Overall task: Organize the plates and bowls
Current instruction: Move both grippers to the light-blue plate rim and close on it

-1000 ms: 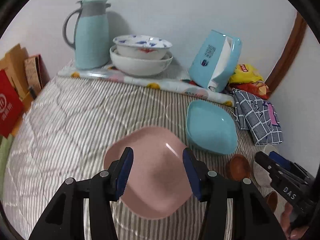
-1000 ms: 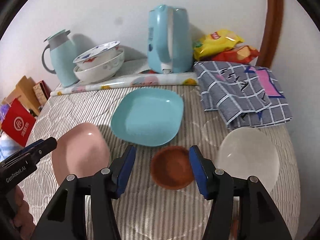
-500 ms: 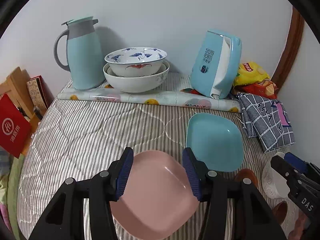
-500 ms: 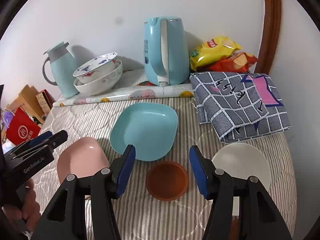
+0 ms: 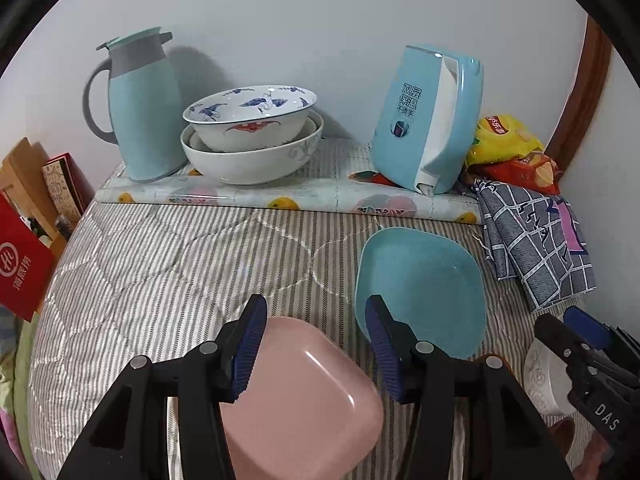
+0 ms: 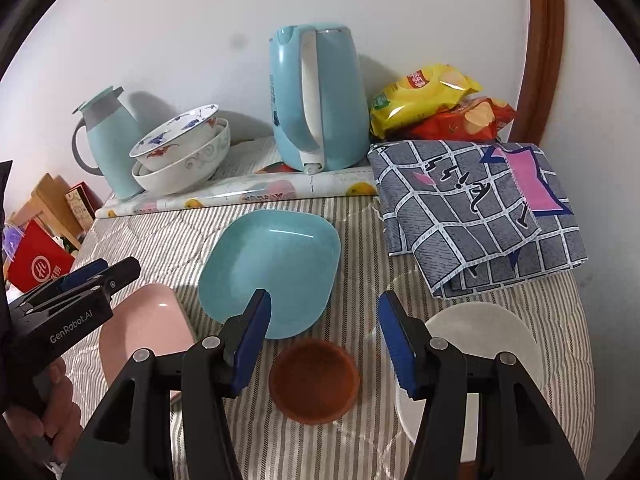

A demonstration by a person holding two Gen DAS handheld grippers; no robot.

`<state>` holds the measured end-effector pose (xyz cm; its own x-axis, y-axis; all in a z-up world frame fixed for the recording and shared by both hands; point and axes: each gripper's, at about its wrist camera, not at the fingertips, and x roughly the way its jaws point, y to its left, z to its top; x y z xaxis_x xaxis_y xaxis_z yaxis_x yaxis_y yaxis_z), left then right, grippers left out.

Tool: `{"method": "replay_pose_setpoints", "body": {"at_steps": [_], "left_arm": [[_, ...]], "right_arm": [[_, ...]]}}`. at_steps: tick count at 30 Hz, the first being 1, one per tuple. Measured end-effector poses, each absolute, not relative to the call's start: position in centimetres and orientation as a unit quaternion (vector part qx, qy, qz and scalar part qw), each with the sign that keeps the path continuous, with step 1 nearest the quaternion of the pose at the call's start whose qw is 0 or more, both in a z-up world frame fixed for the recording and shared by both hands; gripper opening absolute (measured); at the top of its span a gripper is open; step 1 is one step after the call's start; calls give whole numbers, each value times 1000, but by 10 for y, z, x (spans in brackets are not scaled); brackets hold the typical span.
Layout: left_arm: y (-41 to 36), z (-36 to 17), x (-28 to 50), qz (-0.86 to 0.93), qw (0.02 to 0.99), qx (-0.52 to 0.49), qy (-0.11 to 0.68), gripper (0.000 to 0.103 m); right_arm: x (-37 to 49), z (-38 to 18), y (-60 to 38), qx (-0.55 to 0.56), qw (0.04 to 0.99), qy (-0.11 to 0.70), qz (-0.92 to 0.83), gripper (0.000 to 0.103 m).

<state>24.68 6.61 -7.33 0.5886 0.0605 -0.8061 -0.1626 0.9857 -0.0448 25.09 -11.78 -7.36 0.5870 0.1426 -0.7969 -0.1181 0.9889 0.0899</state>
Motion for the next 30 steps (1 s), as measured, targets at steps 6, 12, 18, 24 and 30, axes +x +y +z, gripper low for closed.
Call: {"method": "replay_pose_setpoints", "body": {"at_steps": [6,12,18,24,30], "left_arm": [[64,-84,260,53,885,-62,459,49],[61,-97,277,48,878,-60,472,49],[58,-108,293,40,874,-54,481,49],[60,-123,309,29,867,-68,494,49],[56,-134,323,17,859,-66,508,35]], "right_arm": [[266,-87,-115,11,884,461,75,56],[284,-98,-109,-1,881,468,68,50],[302,-113,-104,1,871,487,70,42],[315,-128,-97,-4,864,499,63,42],[326,-141,-94,-4,858,510,58,42]]}}
